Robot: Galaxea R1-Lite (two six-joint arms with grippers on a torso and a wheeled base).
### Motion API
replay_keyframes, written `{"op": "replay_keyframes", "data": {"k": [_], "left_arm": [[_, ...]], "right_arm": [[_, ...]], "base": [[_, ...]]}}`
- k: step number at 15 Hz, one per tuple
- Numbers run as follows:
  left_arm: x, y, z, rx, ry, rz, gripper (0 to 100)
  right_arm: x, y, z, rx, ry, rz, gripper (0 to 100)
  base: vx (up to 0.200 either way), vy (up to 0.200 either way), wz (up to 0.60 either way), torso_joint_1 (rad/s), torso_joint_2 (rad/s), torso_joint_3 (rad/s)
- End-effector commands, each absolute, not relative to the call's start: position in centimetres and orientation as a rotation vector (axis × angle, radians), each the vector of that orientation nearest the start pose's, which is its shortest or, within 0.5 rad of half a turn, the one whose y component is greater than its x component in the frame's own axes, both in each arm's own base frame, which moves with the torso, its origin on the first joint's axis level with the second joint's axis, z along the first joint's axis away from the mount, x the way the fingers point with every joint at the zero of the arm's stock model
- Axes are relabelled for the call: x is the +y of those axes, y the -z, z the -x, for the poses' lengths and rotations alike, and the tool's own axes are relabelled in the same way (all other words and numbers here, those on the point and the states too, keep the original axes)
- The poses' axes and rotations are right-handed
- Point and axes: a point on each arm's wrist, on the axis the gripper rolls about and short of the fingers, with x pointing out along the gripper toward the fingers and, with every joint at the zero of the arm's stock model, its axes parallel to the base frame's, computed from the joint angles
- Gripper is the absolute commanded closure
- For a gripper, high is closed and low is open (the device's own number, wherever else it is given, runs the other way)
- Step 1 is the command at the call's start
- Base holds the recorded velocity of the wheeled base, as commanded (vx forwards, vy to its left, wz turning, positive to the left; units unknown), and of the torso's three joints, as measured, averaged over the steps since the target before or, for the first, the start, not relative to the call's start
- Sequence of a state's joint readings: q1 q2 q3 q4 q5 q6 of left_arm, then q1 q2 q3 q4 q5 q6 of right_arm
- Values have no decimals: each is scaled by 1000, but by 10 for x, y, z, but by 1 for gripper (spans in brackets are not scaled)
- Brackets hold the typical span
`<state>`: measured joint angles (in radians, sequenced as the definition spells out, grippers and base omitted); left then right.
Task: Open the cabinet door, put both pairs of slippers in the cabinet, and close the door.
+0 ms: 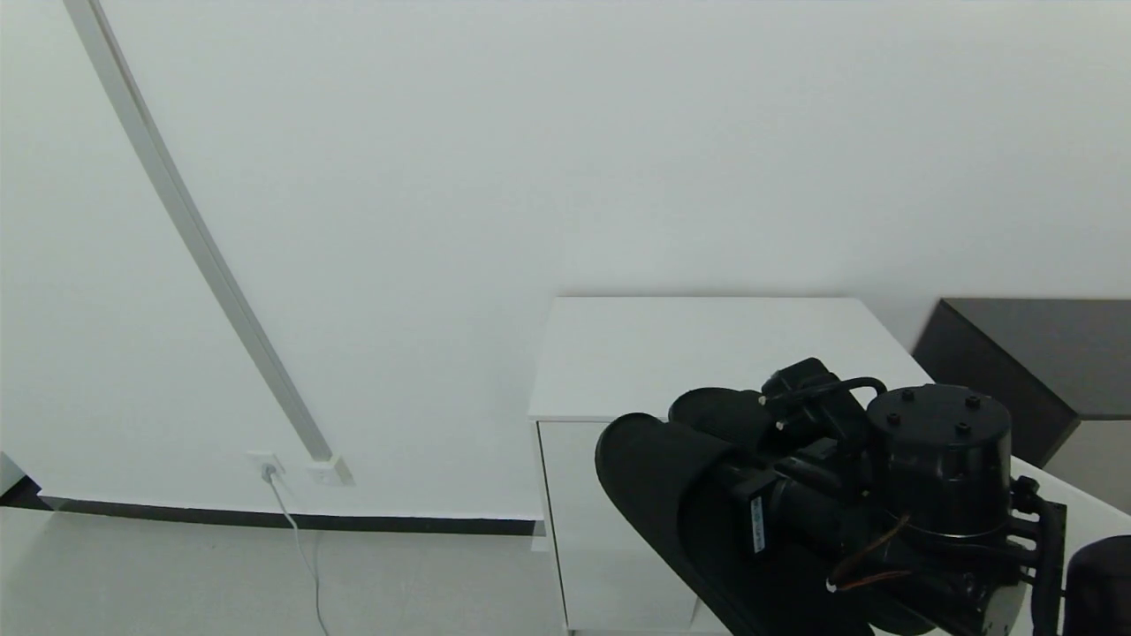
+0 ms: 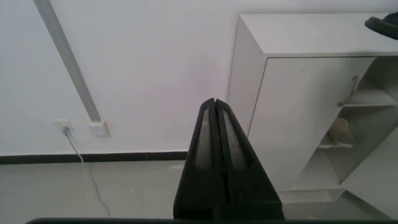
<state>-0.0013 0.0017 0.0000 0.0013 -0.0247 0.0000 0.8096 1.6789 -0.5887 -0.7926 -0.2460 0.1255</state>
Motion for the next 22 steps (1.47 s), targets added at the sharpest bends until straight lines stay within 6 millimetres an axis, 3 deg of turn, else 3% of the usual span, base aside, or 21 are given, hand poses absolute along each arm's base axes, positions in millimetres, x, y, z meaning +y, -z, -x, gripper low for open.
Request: {"op": "replay_keyframes", "data": {"k": [1,12,22], "left_arm": [[-1,-75,23,3,26,-1,100],[-1,-75,23,3,26,0,100],[-1,-75,23,3,28,0,100]], "right_arm": [[199,-143,-197,311,-541,40,100],[205,-145,-194,278,-560,30,100],[204,-141,-193,292,-558,36,100]], "base": [[0,0,0,0,0,0],[0,0,0,0,0,0],[0,-200,0,3,1,3]]}}
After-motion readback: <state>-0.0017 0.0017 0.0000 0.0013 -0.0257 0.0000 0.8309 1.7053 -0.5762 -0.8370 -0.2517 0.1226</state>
